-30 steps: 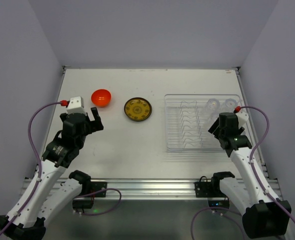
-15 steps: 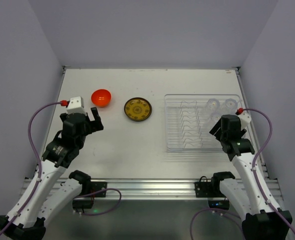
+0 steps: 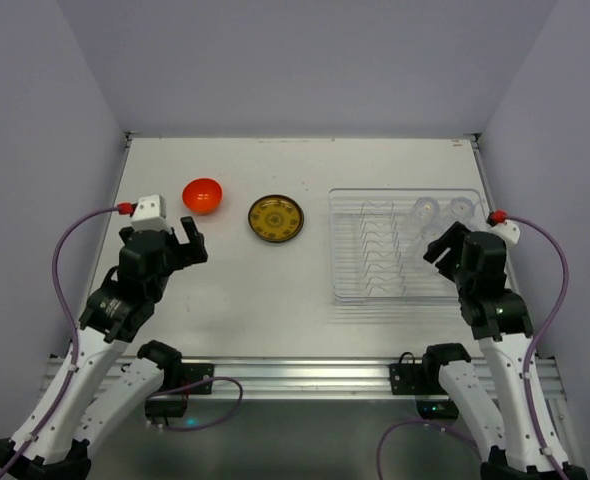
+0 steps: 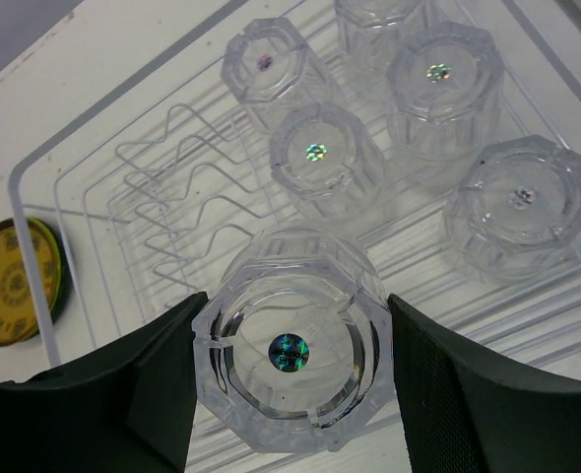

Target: Unload the mixed dishes from the dish rack

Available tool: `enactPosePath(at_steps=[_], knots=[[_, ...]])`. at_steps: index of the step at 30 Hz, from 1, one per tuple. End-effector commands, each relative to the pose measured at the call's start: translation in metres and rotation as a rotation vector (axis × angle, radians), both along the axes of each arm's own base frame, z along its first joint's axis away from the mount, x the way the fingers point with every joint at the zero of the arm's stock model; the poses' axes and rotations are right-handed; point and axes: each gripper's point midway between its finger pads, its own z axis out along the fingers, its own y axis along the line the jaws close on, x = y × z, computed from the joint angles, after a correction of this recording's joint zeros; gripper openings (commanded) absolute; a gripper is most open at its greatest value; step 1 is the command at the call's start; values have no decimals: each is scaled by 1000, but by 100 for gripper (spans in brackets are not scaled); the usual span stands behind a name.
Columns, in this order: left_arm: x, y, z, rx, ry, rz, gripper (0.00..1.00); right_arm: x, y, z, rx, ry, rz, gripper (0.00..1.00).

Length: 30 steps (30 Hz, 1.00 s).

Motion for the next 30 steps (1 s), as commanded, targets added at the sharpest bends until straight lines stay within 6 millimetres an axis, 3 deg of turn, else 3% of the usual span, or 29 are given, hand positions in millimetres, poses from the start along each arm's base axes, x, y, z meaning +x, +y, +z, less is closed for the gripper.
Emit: enactPosePath(at_steps=[1, 5, 7, 8, 9, 10, 11, 12, 13, 14, 16, 17, 18, 23, 30], knots=[[3, -15, 9, -6, -37, -88, 100, 2, 21, 33, 37, -92, 134, 0], [-1, -44, 22, -66, -57, -247, 100, 0, 51, 62, 107, -192, 295, 0], [-12, -82, 38, -193, -93, -434, 100, 0, 70, 77, 157, -245, 388, 0], [-17, -96, 44, -244, -109, -507, 100, -5, 89, 82, 211, -260, 490, 0], [-32, -119, 53, -322, -118, -651, 100, -4, 100, 95, 252, -307, 539, 0], [-36, -133, 75, -381, -207, -736, 100, -6, 110, 100, 290, -326, 587, 0], [-42, -145, 69, -473, -180, -781, 100, -8, 120, 100, 334, -336, 634, 0], [-55, -161, 93, -545, -268, -915, 100, -13, 138, 116, 416, -390, 730, 0], [-64, -170, 101, -662, -258, -960, 100, -16, 147, 120, 462, -404, 781, 0], [-68, -178, 82, -721, -215, -992, 100, -15, 156, 125, 495, -454, 843, 0], [-86, -195, 101, -820, -297, -1110, 100, -30, 175, 131, 617, -461, 966, 0], [-90, -200, 100, -863, -278, -1117, 100, -30, 178, 125, 647, -466, 986, 0], [-93, -207, 100, -886, -279, -1120, 100, -33, 182, 140, 674, -535, 1017, 0], [-99, -234, 112, -957, -292, -1146, 100, -41, 202, 150, 735, -604, 1111, 0], [-91, -264, 118, -978, -285, -1129, 95, -42, 230, 155, 774, -591, 1181, 0]])
